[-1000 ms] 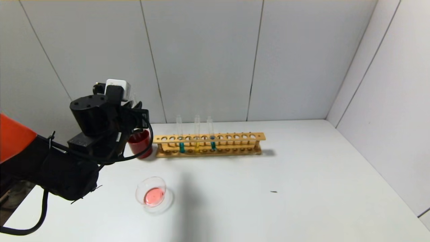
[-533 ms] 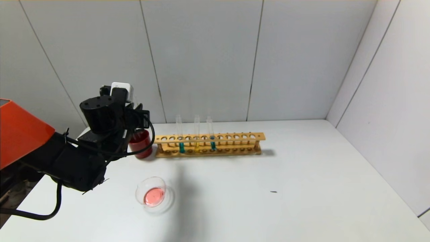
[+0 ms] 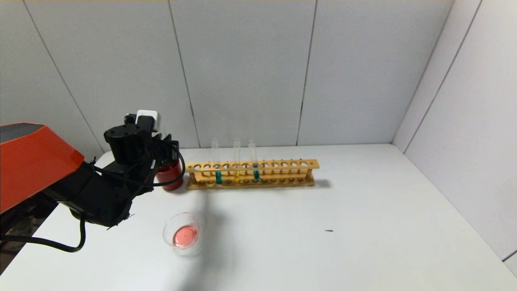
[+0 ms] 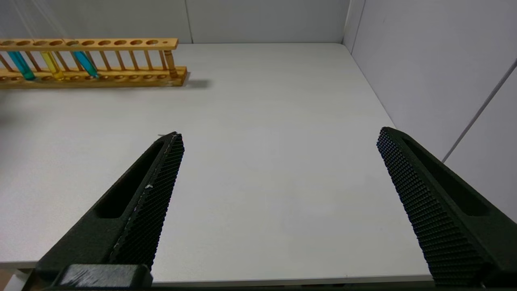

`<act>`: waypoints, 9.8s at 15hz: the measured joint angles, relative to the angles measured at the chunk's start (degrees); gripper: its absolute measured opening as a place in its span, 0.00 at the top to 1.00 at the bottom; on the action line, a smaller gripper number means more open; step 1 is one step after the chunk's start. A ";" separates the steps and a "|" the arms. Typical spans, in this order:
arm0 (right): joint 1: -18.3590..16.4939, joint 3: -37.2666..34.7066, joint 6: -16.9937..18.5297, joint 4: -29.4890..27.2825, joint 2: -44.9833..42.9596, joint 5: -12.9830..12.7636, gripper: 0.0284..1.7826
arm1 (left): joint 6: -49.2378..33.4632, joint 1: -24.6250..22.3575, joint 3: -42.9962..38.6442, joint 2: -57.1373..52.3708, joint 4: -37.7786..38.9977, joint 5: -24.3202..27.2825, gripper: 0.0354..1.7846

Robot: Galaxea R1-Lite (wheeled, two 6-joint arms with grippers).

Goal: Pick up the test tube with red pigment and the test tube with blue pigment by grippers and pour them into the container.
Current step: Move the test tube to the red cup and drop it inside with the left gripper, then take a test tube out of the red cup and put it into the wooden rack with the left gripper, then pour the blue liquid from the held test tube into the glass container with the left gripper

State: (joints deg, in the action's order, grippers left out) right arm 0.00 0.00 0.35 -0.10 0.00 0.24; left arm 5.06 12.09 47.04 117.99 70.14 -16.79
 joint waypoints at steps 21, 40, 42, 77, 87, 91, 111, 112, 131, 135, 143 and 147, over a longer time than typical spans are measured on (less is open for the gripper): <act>0.00 0.00 -0.02 0.00 0.00 0.00 0.02 | -0.21 -2.95 4.25 0.72 -6.10 1.88 0.02; 0.00 0.00 -0.02 0.00 0.00 0.00 0.02 | -5.58 20.50 -6.30 -27.59 -29.88 -1.65 0.02; 0.00 0.00 -0.05 0.00 0.00 0.00 0.02 | -5.85 18.94 -5.56 -25.71 -29.83 2.23 0.02; 0.00 0.00 -0.05 0.00 0.00 0.00 0.02 | -6.00 11.22 19.60 2.43 -26.47 4.86 0.83; 0.00 0.00 -0.02 0.00 0.00 0.00 0.02 | -1.82 11.00 19.58 -7.88 -26.54 5.27 0.83; 0.00 0.00 -0.02 0.00 0.00 -0.02 0.02 | -1.71 10.80 15.85 -13.12 -26.90 5.60 0.83; 0.00 0.00 -0.02 0.00 0.00 -0.02 0.02 | 53.68 -8.85 -14.63 -27.56 -26.79 51.02 0.83; 0.00 0.00 -0.02 0.00 0.00 0.00 0.02 | 54.58 -8.81 -15.79 -27.50 -26.60 51.46 0.83; -0.02 0.00 -0.02 0.00 0.00 0.00 0.02 | 68.72 -13.63 -26.38 -12.76 8.70 61.44 0.83; 0.00 0.00 -0.02 0.00 0.00 -0.02 0.02 | 75.56 -13.00 -26.45 -12.18 6.89 61.49 0.83; 0.00 0.00 -0.02 0.00 0.00 -0.02 0.02 | 83.05 -13.46 -25.27 -10.96 6.75 65.51 0.83; 0.00 0.00 0.00 0.00 0.00 -0.02 0.02 | 87.66 -15.40 -25.05 -8.05 6.95 65.88 0.83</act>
State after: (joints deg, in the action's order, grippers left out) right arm 0.00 0.00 0.35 -0.10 0.00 0.22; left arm 92.72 -3.30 21.99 109.95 77.09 49.09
